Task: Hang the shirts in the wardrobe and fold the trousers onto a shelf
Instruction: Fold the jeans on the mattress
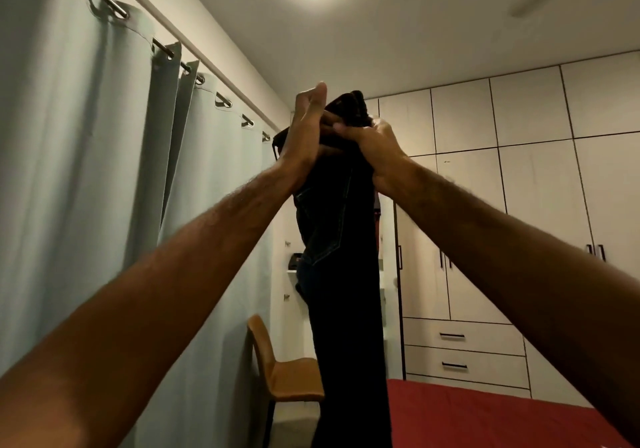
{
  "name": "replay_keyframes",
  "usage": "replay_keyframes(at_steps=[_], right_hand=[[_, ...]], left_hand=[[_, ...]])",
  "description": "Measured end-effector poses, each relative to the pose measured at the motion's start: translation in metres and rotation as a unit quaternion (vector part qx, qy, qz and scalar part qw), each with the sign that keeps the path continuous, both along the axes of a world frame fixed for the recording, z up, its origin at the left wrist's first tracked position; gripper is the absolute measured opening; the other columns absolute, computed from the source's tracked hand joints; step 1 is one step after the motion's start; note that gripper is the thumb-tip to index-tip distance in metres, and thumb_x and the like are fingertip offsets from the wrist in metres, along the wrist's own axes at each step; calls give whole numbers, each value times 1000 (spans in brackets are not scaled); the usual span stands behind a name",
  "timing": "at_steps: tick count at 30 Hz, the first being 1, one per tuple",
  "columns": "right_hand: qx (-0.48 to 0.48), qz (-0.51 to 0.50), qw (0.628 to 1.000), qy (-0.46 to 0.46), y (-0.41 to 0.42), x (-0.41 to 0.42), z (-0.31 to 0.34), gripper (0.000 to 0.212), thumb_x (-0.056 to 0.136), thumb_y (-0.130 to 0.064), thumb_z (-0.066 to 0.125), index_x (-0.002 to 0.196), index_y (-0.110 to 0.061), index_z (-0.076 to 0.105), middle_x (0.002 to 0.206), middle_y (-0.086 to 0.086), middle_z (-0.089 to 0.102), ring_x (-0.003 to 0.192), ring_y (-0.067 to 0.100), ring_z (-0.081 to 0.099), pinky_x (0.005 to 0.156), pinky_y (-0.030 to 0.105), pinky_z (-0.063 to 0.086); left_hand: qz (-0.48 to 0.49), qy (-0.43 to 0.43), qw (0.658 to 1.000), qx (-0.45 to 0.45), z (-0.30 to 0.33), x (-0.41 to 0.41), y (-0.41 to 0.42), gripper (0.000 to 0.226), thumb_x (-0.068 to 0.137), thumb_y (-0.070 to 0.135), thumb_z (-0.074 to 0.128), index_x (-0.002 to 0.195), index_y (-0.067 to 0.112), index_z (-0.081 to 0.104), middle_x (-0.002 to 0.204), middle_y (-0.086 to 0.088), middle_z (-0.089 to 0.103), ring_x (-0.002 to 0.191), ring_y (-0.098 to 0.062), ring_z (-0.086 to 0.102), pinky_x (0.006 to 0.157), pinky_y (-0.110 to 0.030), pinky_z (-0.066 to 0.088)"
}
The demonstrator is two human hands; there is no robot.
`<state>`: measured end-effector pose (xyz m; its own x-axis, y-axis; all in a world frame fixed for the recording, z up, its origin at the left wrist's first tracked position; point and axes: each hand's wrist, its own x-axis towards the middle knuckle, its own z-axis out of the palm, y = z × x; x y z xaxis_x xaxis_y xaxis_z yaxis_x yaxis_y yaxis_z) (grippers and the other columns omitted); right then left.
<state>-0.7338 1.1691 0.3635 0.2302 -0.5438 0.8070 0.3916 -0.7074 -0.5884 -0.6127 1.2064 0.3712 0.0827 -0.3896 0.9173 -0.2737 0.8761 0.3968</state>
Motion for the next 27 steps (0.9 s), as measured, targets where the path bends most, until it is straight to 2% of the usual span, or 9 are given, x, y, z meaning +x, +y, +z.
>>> replay_keyframes(at_steps=[5,7,9,11,13,17,20,24,27], right_hand=[[7,-92,994,-65,-10,-21,-1,19,102,-18,50,118,-11,57,110,11,68,101,25,70,89,41,58],[39,-125,988,-82,-12,-32,5,26,103,-22,49,123,-7,57,106,10,68,99,25,69,80,35,58],[43,-139,987,-74,-5,-45,12,29,104,-26,48,123,-6,57,105,10,67,94,23,68,68,29,54],[29,-153,986,-60,7,-56,19,31,104,-28,48,124,-6,57,105,11,67,86,19,66,61,24,50],[21,-152,987,-45,21,-72,26,32,104,-29,48,124,-5,56,101,8,65,81,17,64,57,23,49],[-134,-227,964,20,45,-109,37,31,104,-33,46,124,-10,51,104,-3,63,90,9,63,69,18,53],[-196,-266,944,-11,58,-132,46,32,104,-30,47,128,-9,47,105,-8,59,88,-3,58,65,7,46],[-118,-213,969,-40,66,-156,51,41,105,-39,41,126,-6,55,99,-1,66,74,2,67,57,13,51],[-20,-197,980,-22,66,-169,54,44,103,-45,43,118,-7,59,85,1,64,62,8,65,51,20,50]], left_hand=[[129,-60,981,-128,-17,-2,0,41,96,14,61,133,20,46,123,2,62,109,-10,64,93,-38,57],[270,27,948,-164,-17,8,-1,49,86,23,72,130,22,49,132,4,53,122,-14,54,107,-46,45],[357,100,928,-23,-19,14,3,73,79,48,79,137,24,42,144,-2,42,133,-25,42,108,-49,35],[198,123,962,144,-26,15,8,85,77,64,74,140,17,41,137,-8,51,122,-25,54,95,-40,49],[59,89,979,175,-28,9,15,66,86,63,64,128,12,56,113,-7,68,97,-18,68,72,-27,54],[184,35,982,35,7,-3,34,47,92,61,57,92,15,64,97,-5,70,91,-24,68,80,-33,53],[158,3,986,56,40,-20,57,49,90,64,57,88,16,64,97,-8,70,92,-25,69,83,-37,57],[48,-41,986,156,62,-49,82,52,92,67,48,99,17,64,89,-2,71,77,-15,70,55,-22,57],[33,-37,986,160,64,-55,77,55,92,69,44,105,19,63,99,-6,73,86,-19,71,65,-27,60]])
